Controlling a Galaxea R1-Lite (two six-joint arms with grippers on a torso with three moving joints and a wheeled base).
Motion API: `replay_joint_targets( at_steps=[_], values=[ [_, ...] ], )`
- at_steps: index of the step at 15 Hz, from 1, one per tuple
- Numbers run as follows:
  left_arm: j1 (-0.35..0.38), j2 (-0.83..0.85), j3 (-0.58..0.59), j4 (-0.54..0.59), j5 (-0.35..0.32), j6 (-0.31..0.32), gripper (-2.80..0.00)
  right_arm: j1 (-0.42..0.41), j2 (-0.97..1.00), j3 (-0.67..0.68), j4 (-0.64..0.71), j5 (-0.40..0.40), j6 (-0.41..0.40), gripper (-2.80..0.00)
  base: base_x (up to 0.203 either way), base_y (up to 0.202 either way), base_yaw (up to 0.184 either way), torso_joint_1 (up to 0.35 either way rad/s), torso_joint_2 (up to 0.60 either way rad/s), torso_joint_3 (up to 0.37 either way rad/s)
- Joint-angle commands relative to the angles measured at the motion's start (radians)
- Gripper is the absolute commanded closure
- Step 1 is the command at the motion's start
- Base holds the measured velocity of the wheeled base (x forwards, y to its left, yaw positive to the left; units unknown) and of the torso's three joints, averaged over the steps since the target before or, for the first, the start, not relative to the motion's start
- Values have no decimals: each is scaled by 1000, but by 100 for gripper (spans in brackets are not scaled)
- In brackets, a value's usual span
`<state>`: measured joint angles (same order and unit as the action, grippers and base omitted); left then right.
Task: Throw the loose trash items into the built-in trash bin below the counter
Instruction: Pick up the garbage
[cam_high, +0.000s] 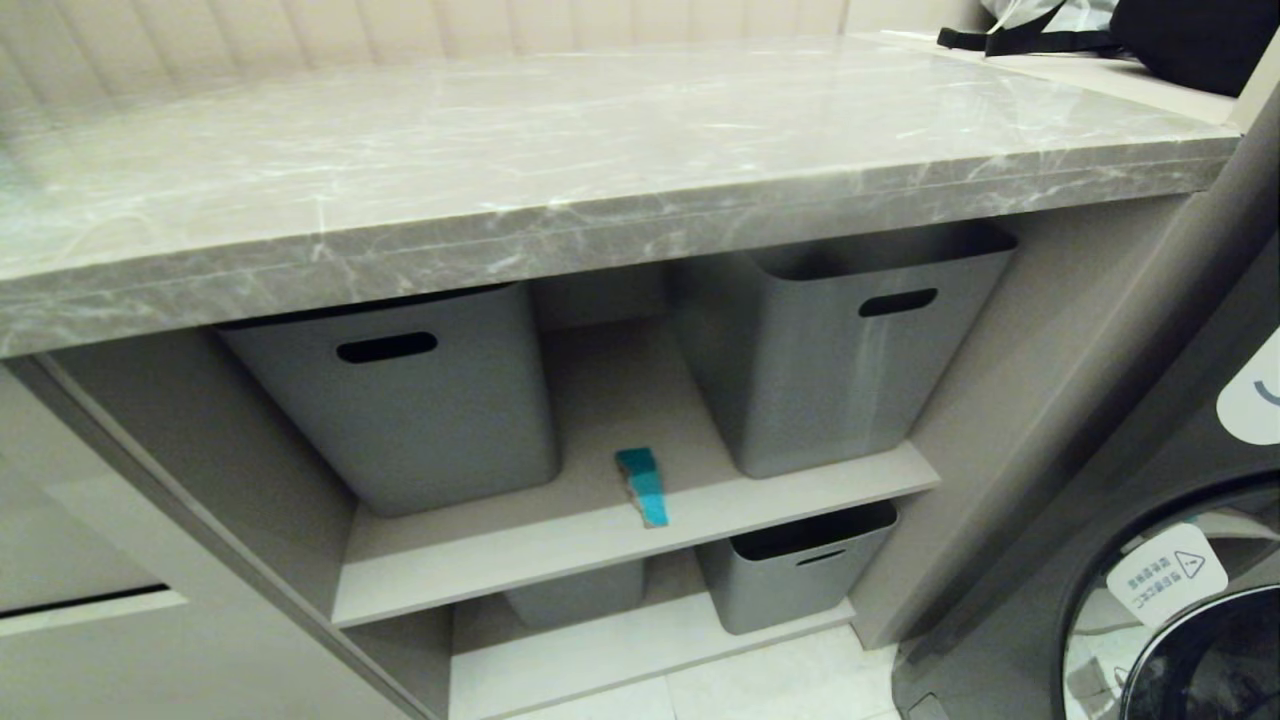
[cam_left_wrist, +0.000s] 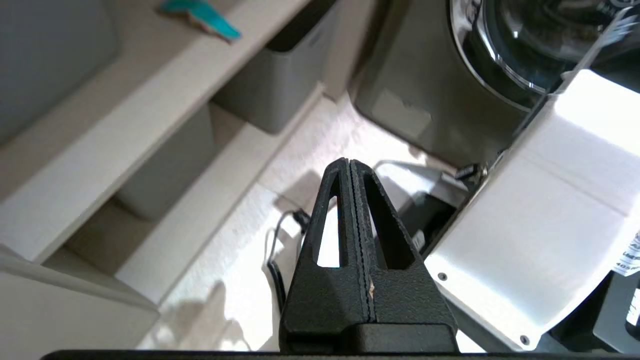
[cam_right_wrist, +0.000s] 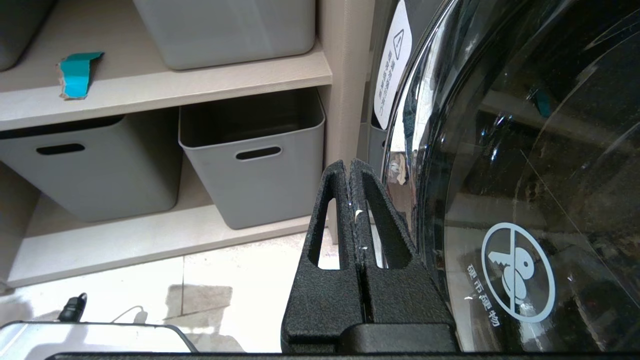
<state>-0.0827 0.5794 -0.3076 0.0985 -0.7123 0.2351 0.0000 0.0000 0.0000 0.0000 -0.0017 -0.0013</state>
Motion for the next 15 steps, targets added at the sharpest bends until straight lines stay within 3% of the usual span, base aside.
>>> replay_joint_targets(
  at_steps=[1, 4, 5, 11, 15],
  values=[
    [-12, 143, -11, -3, -3, 13, 0, 0, 0, 0, 0, 0, 0, 0, 0, 0, 0, 0, 0, 0],
    [-84, 335, -41, -6, 19, 70, 0, 0, 0, 0, 0, 0, 0, 0, 0, 0, 0, 0, 0, 0],
    [-151, 377, -45, -4, 43, 78, -280, 0, 0, 0, 0, 0, 0, 0, 0, 0, 0, 0, 0, 0],
    [-369, 646, -117, -13, 180, 62, -280, 0, 0, 0, 0, 0, 0, 0, 0, 0, 0, 0, 0, 0],
    [-413, 858, -244, -25, 309, 13, -280, 0, 0, 0, 0, 0, 0, 0, 0, 0, 0, 0, 0, 0]
  ],
)
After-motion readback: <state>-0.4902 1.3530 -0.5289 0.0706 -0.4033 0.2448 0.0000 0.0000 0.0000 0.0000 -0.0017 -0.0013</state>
